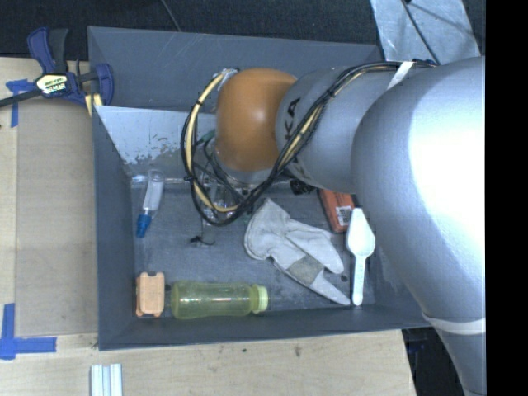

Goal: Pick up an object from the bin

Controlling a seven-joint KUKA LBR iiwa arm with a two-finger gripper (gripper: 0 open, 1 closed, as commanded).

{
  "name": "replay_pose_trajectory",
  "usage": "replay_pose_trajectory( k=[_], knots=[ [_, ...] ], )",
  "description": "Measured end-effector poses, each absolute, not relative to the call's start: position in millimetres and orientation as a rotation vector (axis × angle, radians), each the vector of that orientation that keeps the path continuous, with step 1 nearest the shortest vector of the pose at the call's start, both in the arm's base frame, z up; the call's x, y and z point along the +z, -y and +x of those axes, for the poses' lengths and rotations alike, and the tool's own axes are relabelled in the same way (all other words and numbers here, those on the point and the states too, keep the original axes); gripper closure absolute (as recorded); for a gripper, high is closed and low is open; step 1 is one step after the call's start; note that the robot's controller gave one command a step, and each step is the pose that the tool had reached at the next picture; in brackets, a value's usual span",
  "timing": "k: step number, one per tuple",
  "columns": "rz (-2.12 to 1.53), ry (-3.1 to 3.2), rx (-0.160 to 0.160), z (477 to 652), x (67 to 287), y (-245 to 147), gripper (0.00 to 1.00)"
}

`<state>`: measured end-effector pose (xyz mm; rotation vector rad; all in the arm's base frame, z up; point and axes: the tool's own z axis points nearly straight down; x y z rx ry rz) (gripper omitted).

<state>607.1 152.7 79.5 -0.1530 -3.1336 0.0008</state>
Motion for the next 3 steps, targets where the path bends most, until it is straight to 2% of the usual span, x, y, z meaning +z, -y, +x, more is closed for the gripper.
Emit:
replay_pose_trajectory(
  k=[1,2,3],
  knots=[
    [-0.060,3.144,0.000,625.0,121.4,-148.9,0.00],
    [-0.064,3.149,-0.003,627.2,119.5,-135.9,0.00],
    [0.002,3.146,-0.001,616.4,77.0,-106.1,0.00]
  ],
)
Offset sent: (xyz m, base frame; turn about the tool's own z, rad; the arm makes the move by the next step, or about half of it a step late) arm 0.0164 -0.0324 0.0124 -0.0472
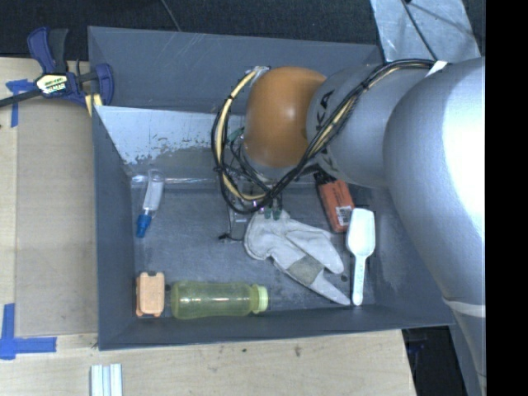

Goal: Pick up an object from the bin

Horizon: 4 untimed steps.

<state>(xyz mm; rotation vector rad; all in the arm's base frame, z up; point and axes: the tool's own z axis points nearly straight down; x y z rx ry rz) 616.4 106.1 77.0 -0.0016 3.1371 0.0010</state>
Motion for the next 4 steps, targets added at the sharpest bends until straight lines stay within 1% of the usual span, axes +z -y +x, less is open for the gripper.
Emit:
replay_pose_trajectory(
  k=[1,2,3,4],
  knots=[
    [0.045,-3.141,0.002,609.8,71.7,-74.5,0.00],
    [-0.007,-3.145,-0.002,601.5,125.0,-69.6,0.00],
    [-0.087,-3.141,0.000,588.2,186.8,-64.4,0.00],
    [-0.149,-3.121,0.000,563.7,189.6,-44.5,0.00]
  ],
)
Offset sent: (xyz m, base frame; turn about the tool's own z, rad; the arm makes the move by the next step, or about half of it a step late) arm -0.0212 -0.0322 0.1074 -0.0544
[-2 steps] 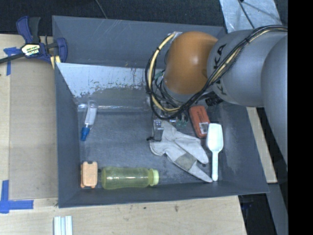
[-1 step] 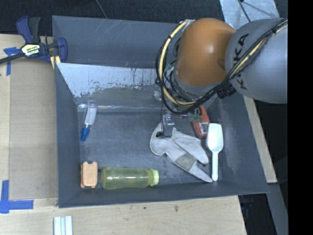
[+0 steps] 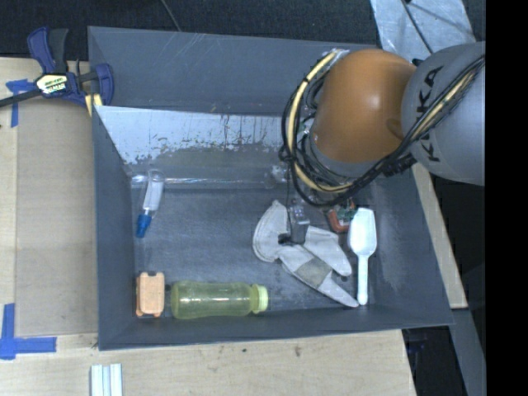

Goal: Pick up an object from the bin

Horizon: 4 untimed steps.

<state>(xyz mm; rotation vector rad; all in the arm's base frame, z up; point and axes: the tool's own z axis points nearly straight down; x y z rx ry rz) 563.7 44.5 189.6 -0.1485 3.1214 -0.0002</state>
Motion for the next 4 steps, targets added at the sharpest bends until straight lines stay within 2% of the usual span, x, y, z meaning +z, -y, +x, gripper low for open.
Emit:
replay_pose_trajectory(
  k=[1,2,3,4],
  knots=[
    [-0.008,-3.137,0.001,558.1,140.3,-29.8,0.00],
    [0.073,-3.138,0.000,572.5,113.4,-8.8,0.00],
    [0.118,-3.135,0.001,575.3,75.3,-9.5,0.00],
    [0.155,-3.132,0.003,558.4,72.6,-3.1,1.00]
  ],
)
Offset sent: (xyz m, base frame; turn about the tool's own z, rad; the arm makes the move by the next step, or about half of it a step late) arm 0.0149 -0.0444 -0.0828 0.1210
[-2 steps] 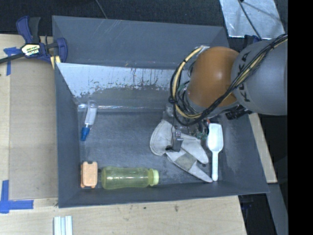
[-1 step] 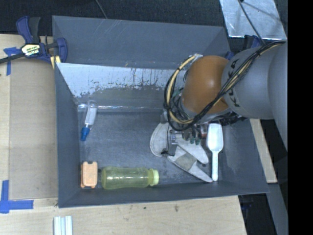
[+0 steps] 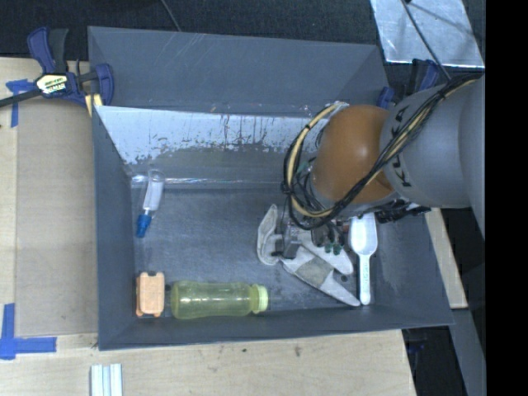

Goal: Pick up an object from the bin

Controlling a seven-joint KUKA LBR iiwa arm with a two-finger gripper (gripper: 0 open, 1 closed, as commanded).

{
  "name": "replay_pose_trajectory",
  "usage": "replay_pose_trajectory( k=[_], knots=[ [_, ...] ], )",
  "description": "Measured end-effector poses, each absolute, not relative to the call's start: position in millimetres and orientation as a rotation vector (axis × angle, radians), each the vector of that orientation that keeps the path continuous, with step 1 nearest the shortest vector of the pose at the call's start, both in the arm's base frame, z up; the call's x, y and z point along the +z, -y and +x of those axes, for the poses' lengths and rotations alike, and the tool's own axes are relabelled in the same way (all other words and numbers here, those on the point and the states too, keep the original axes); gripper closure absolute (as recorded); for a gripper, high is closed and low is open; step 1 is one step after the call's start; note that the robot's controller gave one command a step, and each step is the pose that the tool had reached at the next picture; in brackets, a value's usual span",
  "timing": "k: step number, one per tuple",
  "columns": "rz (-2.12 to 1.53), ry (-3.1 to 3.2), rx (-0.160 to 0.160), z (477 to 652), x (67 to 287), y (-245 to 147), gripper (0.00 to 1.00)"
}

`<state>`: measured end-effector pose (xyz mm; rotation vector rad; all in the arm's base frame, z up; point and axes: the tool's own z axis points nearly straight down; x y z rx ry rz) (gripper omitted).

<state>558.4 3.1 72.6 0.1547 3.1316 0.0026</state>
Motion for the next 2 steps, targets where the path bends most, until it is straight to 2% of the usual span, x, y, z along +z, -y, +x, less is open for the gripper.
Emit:
replay_pose_trajectory(
  k=[1,2],
  knots=[
    [0.155,-3.132,0.003,558.4,72.6,-3.1,1.00],
    [0.148,-3.139,0.001,549.3,274.3,-26.8,1.00]
  ],
)
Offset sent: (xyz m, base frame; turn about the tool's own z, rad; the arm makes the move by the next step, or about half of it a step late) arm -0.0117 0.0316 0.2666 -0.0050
